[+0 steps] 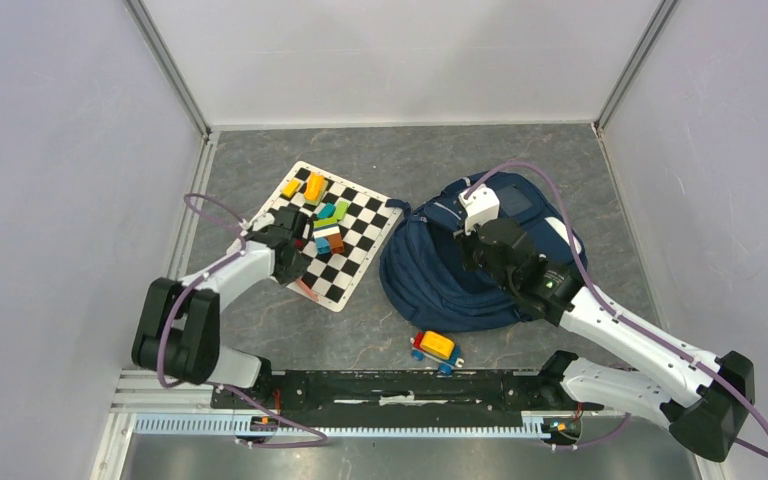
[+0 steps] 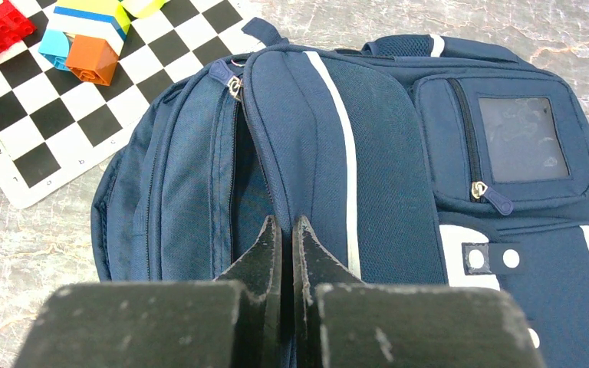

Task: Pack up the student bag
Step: Pick up the stationery from the center of the board, then place the stationery in the student bag.

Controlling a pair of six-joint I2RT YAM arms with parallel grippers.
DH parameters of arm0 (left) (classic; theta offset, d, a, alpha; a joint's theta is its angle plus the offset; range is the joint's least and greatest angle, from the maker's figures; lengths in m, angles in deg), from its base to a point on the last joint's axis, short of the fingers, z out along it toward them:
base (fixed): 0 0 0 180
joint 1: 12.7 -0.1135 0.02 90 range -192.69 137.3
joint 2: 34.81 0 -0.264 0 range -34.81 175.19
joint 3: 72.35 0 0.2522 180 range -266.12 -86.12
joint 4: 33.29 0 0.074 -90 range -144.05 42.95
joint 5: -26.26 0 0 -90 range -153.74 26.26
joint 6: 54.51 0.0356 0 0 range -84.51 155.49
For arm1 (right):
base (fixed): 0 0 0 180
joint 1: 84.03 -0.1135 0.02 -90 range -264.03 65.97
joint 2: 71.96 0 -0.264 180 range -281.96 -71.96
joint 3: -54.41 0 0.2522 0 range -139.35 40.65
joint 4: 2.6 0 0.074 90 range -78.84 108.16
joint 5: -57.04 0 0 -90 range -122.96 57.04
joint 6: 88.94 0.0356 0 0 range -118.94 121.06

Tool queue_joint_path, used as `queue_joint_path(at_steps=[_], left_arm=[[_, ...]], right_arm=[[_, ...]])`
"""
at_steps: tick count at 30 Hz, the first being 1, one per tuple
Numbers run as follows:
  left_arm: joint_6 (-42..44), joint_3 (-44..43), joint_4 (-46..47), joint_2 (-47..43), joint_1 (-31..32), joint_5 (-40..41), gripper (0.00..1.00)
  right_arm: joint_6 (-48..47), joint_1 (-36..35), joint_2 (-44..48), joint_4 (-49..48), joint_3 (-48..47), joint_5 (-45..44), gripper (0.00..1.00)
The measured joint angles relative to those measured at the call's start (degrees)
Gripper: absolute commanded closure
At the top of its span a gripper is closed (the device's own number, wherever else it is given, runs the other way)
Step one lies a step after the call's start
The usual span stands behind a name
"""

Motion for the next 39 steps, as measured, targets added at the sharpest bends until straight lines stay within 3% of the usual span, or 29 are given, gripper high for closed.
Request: queue_joint_path(at_steps=[11, 16, 22, 26, 32, 39], left_arm=[[3.2, 1.2, -4.5, -22.7, 3.5, -9.2, 0.98], [3.0, 0.3, -6.4, -28.7, 12.7, -15.6, 0.98], [1.2, -7.9, -1.2, -21.7, 27.3, -23.1, 0.98], [0.6, -15.3, 6.6, -13.0, 32.7, -27.6, 0.98], [-0.5, -23.6, 16.0, 0.7, 34.5, -33.0, 0.98], [-4.6, -24.4, 19.6, 7.1, 34.5, -32.0, 0.98]], right_arm=[[-0.4, 0.0, 0.0, 0.0, 0.0, 0.0, 1.0], [-0.4, 0.0, 0.0, 0.1, -0.2, 0.0, 1.0], [-0.4, 0.0, -0.1, 0.5, -0.5, 0.1, 1.0], [-0.2, 0.0, -0.1, 0.5, -0.5, 0.2, 1.0], [0.1, 0.0, 0.0, 0.6, -0.5, 0.7, 1.0], [0.1, 0.0, 0.1, 0.8, -0.5, 0.9, 1.0]])
